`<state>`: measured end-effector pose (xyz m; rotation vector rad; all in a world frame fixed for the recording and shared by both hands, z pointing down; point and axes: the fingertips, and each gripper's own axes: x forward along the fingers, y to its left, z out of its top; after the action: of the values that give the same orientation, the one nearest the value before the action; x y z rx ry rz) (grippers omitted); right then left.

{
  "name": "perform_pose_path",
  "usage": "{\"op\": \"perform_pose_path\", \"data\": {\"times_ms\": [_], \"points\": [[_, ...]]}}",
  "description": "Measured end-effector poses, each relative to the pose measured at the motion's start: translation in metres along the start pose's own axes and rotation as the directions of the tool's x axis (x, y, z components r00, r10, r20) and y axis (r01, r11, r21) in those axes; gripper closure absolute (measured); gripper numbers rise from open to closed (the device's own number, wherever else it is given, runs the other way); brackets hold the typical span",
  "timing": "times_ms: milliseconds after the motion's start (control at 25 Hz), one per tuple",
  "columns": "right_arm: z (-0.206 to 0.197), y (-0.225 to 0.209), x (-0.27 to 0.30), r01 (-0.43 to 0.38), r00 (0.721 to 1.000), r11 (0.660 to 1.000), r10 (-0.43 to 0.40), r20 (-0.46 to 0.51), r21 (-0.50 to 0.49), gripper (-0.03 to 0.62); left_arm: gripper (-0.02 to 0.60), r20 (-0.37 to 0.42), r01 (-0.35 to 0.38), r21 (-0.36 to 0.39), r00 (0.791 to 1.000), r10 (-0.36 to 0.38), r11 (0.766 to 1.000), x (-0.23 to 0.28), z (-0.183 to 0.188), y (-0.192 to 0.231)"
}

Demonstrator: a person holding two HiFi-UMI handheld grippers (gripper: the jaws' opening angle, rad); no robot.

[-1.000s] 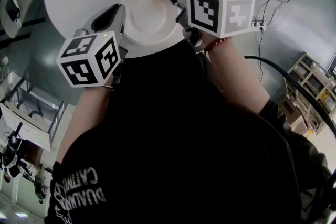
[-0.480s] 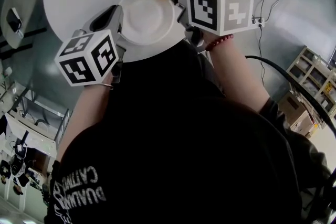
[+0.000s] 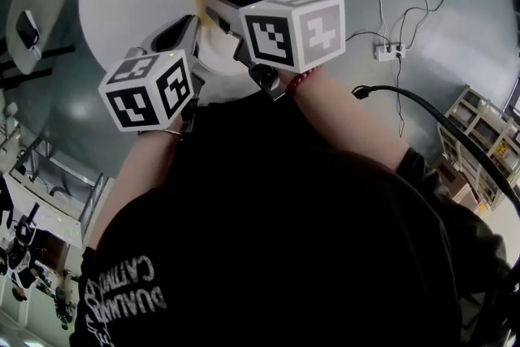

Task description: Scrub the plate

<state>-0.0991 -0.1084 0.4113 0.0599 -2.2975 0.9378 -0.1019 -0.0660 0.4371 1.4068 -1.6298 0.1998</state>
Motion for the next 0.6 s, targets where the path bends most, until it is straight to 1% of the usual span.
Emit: {"op": "perform_pose_path", "data": {"times_ms": [80, 240, 600], "points": [[-0.003, 0.0, 0.004, 0.0, 1.0, 1.0, 0.0, -0.017, -0.008, 0.525, 0.556, 0.0, 0.002, -0.006, 1.0, -0.002, 1.0, 0.0, 0.001, 0.001], [-0.004, -0.007, 0.008, 0.005, 1.0, 1.0, -0.005, -0.028, 0.012, 0.525, 0.557, -0.001, 0.01, -0.009, 1.0, -0.01, 1.0, 0.001, 0.002, 0.001], [-0.005, -0.026, 0.009, 0.055, 0.998, 0.998, -0.055, -0.028, 0.023, 0.525, 0.557, -0.008, 0.025, -0.029, 1.0, -0.026, 0.999, 0.0, -0.001, 0.006]]}}
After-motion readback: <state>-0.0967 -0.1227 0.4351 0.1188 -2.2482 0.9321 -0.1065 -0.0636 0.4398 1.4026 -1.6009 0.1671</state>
